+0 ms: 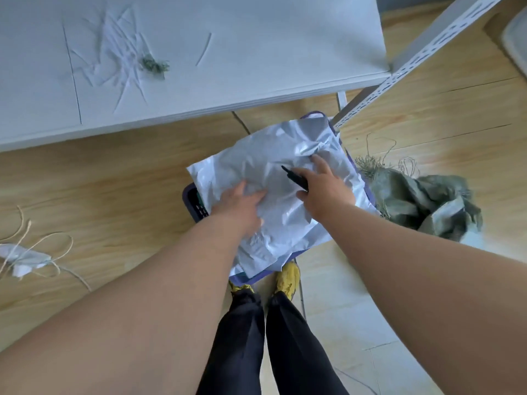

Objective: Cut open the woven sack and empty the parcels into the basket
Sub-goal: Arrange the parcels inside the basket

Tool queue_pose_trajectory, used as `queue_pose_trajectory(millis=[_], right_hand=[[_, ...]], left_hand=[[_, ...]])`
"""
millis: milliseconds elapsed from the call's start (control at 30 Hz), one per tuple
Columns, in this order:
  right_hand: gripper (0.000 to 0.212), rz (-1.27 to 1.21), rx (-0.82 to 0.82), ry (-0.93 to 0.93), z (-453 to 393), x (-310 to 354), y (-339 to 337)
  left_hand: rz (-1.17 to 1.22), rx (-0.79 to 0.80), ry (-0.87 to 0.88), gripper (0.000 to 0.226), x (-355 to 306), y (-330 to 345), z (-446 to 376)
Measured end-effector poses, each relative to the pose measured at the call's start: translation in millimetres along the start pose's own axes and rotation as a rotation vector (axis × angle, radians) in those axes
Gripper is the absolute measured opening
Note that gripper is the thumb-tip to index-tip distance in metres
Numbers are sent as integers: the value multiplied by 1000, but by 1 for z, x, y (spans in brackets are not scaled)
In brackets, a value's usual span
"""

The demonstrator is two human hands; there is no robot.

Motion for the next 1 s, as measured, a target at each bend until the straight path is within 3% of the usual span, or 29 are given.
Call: queue_pose_trajectory(millis=[200, 433, 567, 1000], right_hand=[[50, -82, 128, 29, -20, -12, 33], [50, -62, 143, 27, -21, -5, 29], [49, -42, 101, 22, -8, -1, 13], [41, -103, -97, 3, 53, 8, -31]], left_hand=[[-132, 173, -14, 72, -2, 33, -27], [-56, 122, 7, 68, 9, 31, -22], [92, 19, 39, 62, 17, 29, 0], [167, 51, 29, 54, 18, -4, 65]])
Point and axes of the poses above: each hand's wrist, its own z-axis away from the middle knuckle, its own y-axis out of the palm, x = y × z, the point moved 1 cm from there along -z, towards the middle knuckle, and after that the axes turned 15 degrees about -y, right-handed, at the moved point
